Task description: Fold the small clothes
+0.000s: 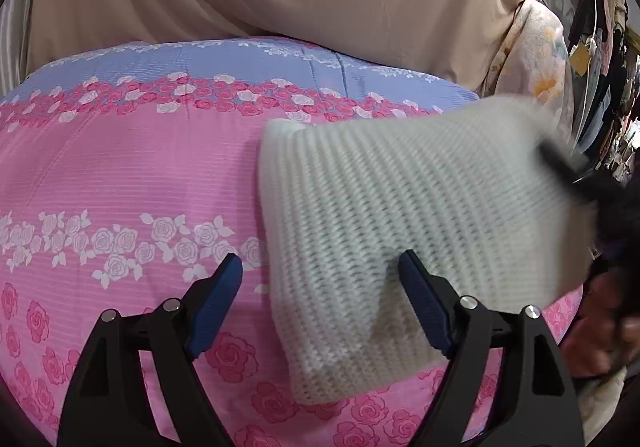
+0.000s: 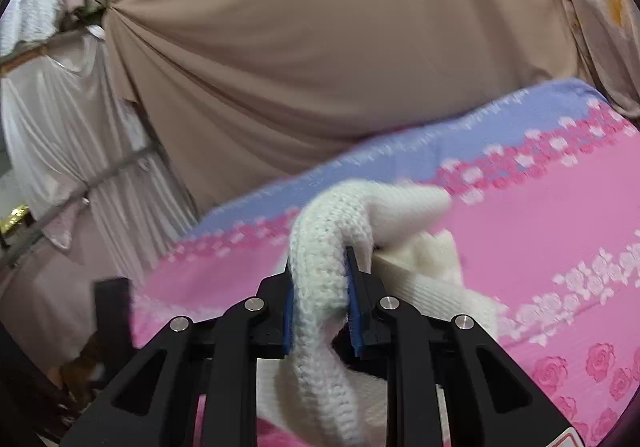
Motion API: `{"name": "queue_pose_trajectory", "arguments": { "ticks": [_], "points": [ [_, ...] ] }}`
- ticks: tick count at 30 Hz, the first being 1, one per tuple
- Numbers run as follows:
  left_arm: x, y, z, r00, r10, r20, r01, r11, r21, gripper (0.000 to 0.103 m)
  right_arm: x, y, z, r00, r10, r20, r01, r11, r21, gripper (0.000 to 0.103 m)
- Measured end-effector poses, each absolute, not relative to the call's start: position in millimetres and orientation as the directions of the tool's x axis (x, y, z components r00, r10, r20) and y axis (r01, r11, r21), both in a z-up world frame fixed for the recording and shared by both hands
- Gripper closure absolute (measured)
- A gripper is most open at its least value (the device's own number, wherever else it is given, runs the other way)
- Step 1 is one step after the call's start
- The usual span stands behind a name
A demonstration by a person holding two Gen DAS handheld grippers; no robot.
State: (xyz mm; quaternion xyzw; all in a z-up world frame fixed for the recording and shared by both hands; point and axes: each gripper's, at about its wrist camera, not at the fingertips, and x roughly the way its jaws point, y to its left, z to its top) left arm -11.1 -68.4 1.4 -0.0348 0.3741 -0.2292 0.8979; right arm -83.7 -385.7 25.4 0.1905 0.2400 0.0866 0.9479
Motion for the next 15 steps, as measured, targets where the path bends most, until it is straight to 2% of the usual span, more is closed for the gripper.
{"name": "queue_pose_trajectory", "arguments": {
  "ticks": [2, 3, 5, 7, 8, 9, 10, 12, 15],
  "points": [
    [-8, -74, -4, 0.602, -0.428, -0.674, 0.385, 0.895, -0.225, 0.025, -51, -394, -25, 0.754, 0.016, -0.657, 0.166, 0.963, 0.214, 0.083],
    [-7, -76, -7, 0.593, -0.427, -0.683, 0.388, 0.894, -0.222, 0.025, -48, -398, -39, 0.729, 0.003, -0.684, 0.2, 0.955, 0.218, 0.083],
    [-7, -80, -14, 0.586, -0.408, -0.7, 0.386, 0.9, -0.202, 0.025, -61, -402, -26, 0.783, 0.124, -0.609, 0.139, 0.92, 0.366, 0.083],
    [-6, -83, -19, 0.58, -0.406, -0.707, 0.387, 0.9, -0.2, 0.024, -71, -403, -13, 0.828, 0.169, -0.535, 0.085, 0.905, 0.417, 0.083],
    [-6, -84, -21, 0.58, -0.401, -0.709, 0.385, 0.902, -0.195, 0.024, -67, -403, -17, 0.817, 0.148, -0.557, 0.104, 0.913, 0.395, 0.083],
    [-5, -85, -22, 0.578, -0.401, -0.711, 0.387, 0.902, -0.194, 0.023, -58, -402, -29, 0.781, 0.096, -0.617, 0.146, 0.933, 0.329, 0.082],
    [-5, -87, -24, 0.571, -0.407, -0.713, 0.394, 0.898, -0.197, 0.023, -49, -403, -45, 0.733, 0.048, -0.678, 0.185, 0.946, 0.267, 0.077],
    [-6, -90, -26, 0.575, -0.388, -0.72, 0.386, 0.905, -0.179, 0.023, -53, -408, -47, 0.742, 0.078, -0.666, 0.192, 0.927, 0.322, 0.076],
    [-9, -92, -24, 0.586, -0.377, -0.717, 0.384, 0.909, -0.163, 0.023, -78, -403, -11, 0.793, 0.001, -0.61, 0.225, 0.928, 0.295, 0.071]
  ]
}}
